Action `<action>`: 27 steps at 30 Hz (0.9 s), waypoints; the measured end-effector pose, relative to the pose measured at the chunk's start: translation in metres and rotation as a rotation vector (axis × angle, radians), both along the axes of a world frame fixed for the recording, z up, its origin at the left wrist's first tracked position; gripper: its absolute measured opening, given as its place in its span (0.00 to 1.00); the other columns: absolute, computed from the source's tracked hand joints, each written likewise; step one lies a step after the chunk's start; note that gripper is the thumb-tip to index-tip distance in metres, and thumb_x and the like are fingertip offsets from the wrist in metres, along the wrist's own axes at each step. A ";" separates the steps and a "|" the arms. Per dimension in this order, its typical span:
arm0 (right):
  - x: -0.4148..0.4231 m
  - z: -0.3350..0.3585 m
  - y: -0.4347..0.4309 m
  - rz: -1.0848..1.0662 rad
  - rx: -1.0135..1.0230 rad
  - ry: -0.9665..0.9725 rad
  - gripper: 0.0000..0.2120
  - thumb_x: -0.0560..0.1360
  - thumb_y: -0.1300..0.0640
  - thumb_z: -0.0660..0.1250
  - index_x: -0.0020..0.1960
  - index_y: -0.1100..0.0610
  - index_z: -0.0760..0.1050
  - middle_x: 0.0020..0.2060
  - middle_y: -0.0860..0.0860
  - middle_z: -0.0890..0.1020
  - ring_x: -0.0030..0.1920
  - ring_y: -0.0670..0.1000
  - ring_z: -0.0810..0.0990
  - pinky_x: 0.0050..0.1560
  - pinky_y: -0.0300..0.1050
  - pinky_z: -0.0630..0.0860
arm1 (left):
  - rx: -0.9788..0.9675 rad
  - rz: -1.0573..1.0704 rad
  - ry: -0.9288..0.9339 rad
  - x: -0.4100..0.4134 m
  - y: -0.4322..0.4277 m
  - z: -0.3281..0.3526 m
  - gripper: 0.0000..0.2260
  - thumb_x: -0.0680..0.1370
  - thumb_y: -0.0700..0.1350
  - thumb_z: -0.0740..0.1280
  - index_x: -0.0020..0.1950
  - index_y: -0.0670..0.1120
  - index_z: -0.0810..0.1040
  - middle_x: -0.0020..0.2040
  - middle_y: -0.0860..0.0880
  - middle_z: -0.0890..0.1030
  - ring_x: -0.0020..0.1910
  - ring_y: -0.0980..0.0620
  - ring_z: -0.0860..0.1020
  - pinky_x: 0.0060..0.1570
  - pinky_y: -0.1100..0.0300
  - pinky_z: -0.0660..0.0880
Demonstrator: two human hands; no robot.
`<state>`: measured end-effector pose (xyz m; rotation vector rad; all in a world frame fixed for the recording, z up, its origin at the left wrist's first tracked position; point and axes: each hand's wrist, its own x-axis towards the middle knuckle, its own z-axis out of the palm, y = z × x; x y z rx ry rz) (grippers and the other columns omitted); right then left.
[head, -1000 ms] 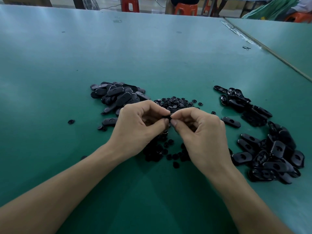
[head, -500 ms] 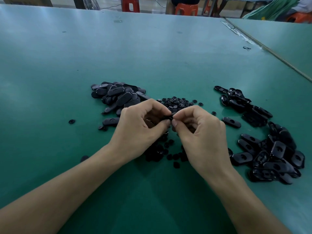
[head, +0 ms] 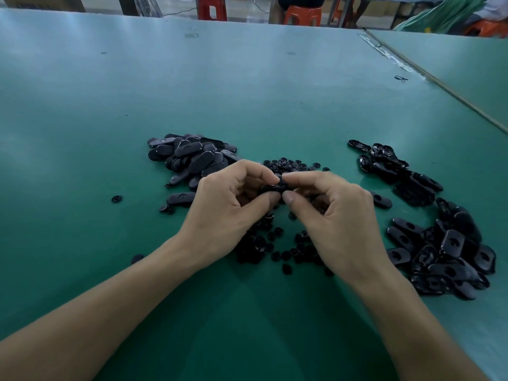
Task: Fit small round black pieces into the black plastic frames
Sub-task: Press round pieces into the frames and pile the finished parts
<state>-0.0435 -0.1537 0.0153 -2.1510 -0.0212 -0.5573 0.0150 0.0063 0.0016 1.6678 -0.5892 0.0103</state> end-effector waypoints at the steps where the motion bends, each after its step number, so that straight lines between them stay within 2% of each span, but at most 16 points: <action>1: 0.000 0.000 -0.001 0.025 0.035 0.012 0.10 0.75 0.61 0.74 0.54 0.50 0.84 0.45 0.41 0.85 0.47 0.40 0.83 0.49 0.30 0.76 | -0.007 -0.010 0.013 0.000 0.000 0.001 0.12 0.75 0.33 0.74 0.49 0.51 0.81 0.43 0.50 0.85 0.39 0.57 0.82 0.39 0.65 0.77; 6: 0.000 -0.002 -0.005 0.077 0.157 0.061 0.08 0.74 0.62 0.75 0.50 0.51 0.84 0.41 0.42 0.86 0.44 0.42 0.85 0.49 0.35 0.79 | -0.063 -0.041 0.075 0.000 0.001 0.002 0.11 0.74 0.32 0.74 0.49 0.47 0.82 0.42 0.45 0.86 0.38 0.55 0.83 0.40 0.65 0.79; 9: 0.000 -0.002 -0.006 0.084 0.175 0.086 0.07 0.73 0.62 0.76 0.49 0.52 0.84 0.40 0.42 0.86 0.42 0.41 0.85 0.46 0.34 0.79 | -0.073 -0.053 0.085 0.001 0.001 0.002 0.12 0.73 0.33 0.75 0.49 0.48 0.83 0.42 0.47 0.86 0.39 0.55 0.84 0.42 0.64 0.80; 14: 0.000 -0.001 -0.006 0.063 0.167 0.120 0.05 0.74 0.60 0.75 0.46 0.51 0.84 0.38 0.42 0.86 0.41 0.42 0.85 0.44 0.35 0.79 | -0.066 -0.051 0.107 0.000 0.001 0.002 0.12 0.72 0.33 0.76 0.48 0.49 0.84 0.40 0.50 0.87 0.37 0.58 0.84 0.36 0.71 0.76; 20: -0.003 0.002 -0.001 0.035 0.155 0.121 0.07 0.73 0.60 0.74 0.41 0.49 0.81 0.35 0.40 0.84 0.35 0.40 0.82 0.37 0.31 0.75 | -0.075 -0.056 0.129 -0.001 0.001 0.004 0.11 0.71 0.34 0.76 0.47 0.49 0.84 0.37 0.53 0.86 0.34 0.60 0.83 0.35 0.71 0.76; 27: -0.002 0.004 0.000 0.025 0.178 0.153 0.07 0.73 0.61 0.74 0.41 0.50 0.81 0.34 0.42 0.84 0.33 0.40 0.81 0.36 0.32 0.75 | -0.085 -0.070 0.139 -0.001 0.002 0.005 0.11 0.71 0.33 0.75 0.47 0.48 0.84 0.36 0.52 0.86 0.33 0.59 0.84 0.34 0.72 0.76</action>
